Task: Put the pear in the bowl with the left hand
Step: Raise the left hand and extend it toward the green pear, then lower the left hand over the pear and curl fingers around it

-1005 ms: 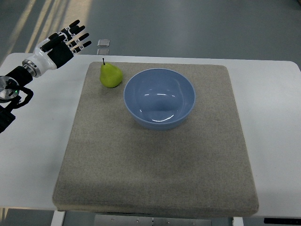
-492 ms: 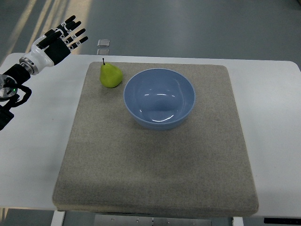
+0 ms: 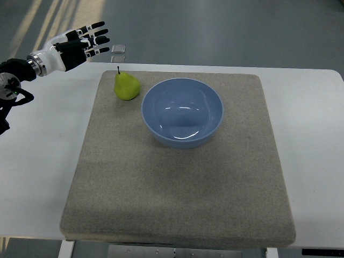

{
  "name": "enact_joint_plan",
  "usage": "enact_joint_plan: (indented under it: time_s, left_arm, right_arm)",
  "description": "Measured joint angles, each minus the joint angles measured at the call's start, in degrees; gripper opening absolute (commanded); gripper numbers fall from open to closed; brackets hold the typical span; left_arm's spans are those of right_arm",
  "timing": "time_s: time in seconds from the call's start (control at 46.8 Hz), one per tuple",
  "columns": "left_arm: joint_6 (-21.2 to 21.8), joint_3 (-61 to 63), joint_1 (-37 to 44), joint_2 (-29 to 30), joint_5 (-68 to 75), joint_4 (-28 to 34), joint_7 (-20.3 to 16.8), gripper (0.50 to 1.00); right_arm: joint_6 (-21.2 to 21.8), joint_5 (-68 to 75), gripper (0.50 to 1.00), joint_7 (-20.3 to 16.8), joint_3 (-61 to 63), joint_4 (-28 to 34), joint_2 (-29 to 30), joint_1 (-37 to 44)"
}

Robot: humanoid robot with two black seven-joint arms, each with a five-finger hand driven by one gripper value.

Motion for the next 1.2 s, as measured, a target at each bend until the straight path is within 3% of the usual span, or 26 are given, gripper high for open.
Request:
enact_joint_plan:
  time_s: [0.214, 0.363, 0.641, 0.919, 1.197]
  left_arm:
    - [-0.01, 0.01, -2.98, 1.3, 21.63, -4.08, -5.48, 0.994]
    - [-0.01, 0.75, -5.99, 0.63, 34.14, -5.36, -7.41, 0.996]
    - [0.0, 12.34, -10.62, 0.12, 39.84, -7.81, -7.6, 0.994]
    - [7.81, 19.29, -13.31, -0.15, 51.03, -11.78, -7.6, 0.994]
    - [8.41, 22.76, -12.66, -0.19, 59.44, -13.14, -7.69, 0.99]
  right_arm:
    - [0.0, 0.0, 0.926, -0.04, 0.01, -0.01, 0.0, 0.0]
    - [0.0, 0.0, 0.924, -0.05, 0.01, -0.01, 0.0, -0.01]
    - [0.0, -0.01, 0.926, -0.04, 0.01, -0.02, 0.0, 0.05]
    - [0.0, -0.01, 0.926, -0.04, 0.0, -0.01, 0.0, 0.03]
    - [0.0, -0.01, 0.926, -0.05, 0.01, -0.02, 0.0, 0.0]
